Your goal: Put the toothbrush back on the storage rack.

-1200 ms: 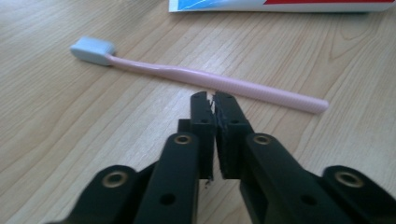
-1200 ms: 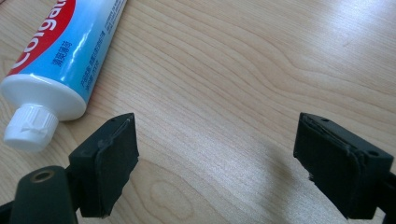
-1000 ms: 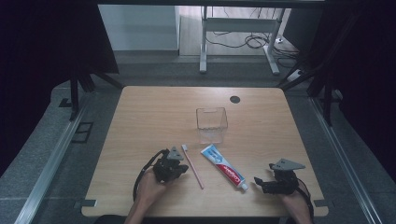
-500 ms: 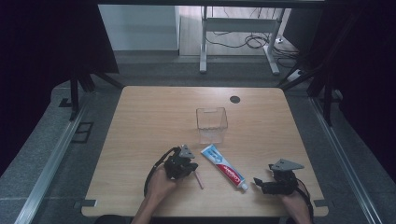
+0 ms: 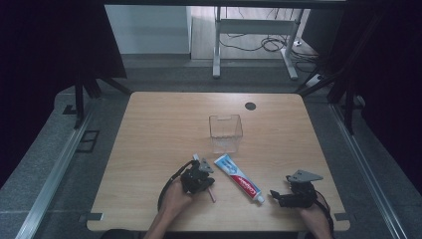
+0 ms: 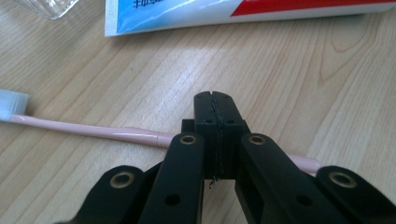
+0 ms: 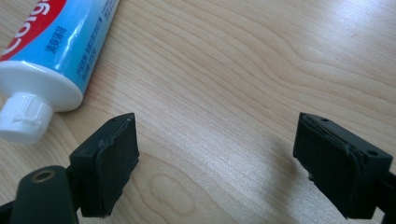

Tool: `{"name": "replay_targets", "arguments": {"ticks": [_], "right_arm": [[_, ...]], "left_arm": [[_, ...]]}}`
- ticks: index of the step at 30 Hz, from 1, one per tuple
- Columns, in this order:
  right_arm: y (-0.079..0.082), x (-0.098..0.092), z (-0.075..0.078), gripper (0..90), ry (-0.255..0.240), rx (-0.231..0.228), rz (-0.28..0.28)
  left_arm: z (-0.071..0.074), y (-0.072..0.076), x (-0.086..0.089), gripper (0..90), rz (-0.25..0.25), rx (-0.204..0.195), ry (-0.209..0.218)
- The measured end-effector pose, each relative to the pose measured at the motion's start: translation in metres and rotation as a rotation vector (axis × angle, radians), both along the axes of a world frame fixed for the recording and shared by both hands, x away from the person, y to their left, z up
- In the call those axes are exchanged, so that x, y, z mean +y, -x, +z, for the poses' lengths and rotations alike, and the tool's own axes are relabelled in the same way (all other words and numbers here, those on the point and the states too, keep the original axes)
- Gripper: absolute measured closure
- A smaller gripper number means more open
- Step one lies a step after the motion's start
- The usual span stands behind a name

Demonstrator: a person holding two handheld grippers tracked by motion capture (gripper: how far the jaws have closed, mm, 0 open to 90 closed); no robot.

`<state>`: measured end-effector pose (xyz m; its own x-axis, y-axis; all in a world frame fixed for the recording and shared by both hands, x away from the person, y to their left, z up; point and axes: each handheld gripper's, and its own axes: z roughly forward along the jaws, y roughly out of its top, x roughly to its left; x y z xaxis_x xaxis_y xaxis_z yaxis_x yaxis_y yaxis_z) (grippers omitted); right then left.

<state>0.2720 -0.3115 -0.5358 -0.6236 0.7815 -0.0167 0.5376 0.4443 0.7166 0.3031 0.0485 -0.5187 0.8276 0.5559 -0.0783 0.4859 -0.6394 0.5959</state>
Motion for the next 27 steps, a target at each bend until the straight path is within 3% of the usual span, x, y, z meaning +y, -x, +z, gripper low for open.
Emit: {"name": "replay_targets", "arguments": {"ticks": [21, 27], "right_arm": [[0.0, 0.001, -0.001, 14.6, 0.016, 0.008, -0.003], [0.0, 0.001, -0.001, 14.6, 0.015, 0.007, -0.003]], "left_arm": [[-0.003, 0.011, 0.025, 89.2, 0.038, 0.022, -0.012], [-0.003, 0.013, 0.034, 88.7, 0.051, 0.023, -0.032]]}}
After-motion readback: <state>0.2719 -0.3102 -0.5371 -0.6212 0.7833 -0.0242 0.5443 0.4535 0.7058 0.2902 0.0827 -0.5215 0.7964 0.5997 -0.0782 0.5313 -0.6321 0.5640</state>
